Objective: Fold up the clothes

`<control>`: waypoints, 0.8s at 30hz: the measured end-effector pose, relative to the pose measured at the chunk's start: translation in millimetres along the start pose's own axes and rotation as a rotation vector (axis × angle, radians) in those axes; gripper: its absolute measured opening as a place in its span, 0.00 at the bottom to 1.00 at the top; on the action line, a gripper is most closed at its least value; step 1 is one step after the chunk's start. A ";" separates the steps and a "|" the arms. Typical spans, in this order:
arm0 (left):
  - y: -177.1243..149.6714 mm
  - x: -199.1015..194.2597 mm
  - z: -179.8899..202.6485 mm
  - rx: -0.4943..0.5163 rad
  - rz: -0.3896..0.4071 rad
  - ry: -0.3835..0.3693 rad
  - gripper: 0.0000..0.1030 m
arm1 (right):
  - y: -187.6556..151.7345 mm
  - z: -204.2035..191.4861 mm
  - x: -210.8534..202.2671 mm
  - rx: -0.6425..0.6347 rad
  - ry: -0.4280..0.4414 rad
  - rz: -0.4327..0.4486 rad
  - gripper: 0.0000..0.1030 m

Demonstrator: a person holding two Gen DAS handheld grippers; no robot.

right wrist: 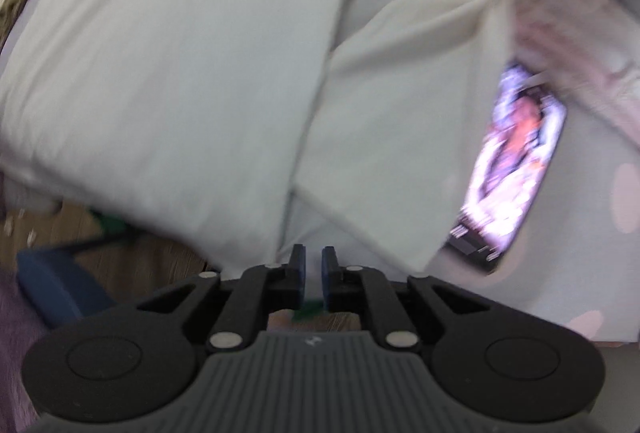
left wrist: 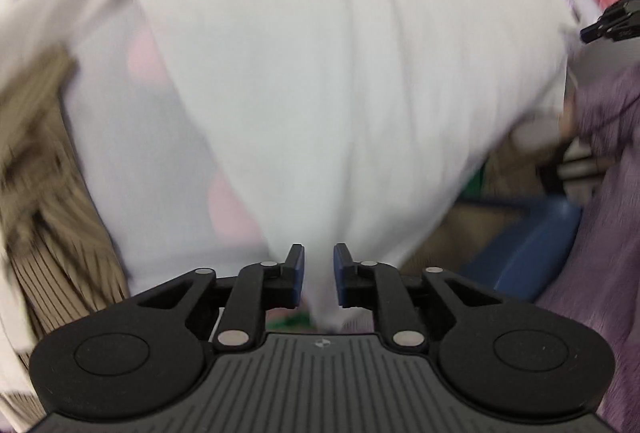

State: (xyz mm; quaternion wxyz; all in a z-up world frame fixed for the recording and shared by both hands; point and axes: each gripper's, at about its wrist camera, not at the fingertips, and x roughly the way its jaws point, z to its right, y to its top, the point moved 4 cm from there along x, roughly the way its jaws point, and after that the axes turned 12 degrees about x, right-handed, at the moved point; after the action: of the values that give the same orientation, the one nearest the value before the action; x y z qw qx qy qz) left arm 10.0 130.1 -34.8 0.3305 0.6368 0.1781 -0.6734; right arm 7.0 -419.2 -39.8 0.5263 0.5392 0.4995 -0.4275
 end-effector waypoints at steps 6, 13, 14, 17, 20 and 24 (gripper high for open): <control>49.6 -29.1 4.7 -0.035 0.204 0.081 0.13 | 36.5 20.5 -7.1 0.113 -0.101 0.234 0.32; 98.6 -12.8 25.9 -0.071 0.332 0.097 0.13 | 62.1 28.7 27.3 0.165 -0.167 0.298 0.45; 102.8 -9.3 30.2 -0.067 0.336 0.094 0.13 | 64.8 29.0 30.1 0.167 -0.163 0.294 0.45; 116.5 -0.3 41.4 -0.034 0.322 0.101 0.13 | 72.7 29.9 38.6 0.174 -0.150 0.281 0.40; 131.3 2.6 49.2 0.004 0.314 0.108 0.13 | 80.5 30.0 45.9 0.176 -0.136 0.270 0.14; 148.1 5.4 54.8 0.017 0.326 0.096 0.13 | 88.1 20.7 39.1 0.165 -0.139 0.272 0.03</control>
State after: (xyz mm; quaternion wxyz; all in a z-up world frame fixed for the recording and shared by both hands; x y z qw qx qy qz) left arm 69.1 -13.6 -6.4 0.4213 0.6914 0.0824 -0.5811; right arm 100.8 -431.7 -67.6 0.5666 0.6124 0.3475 -0.4280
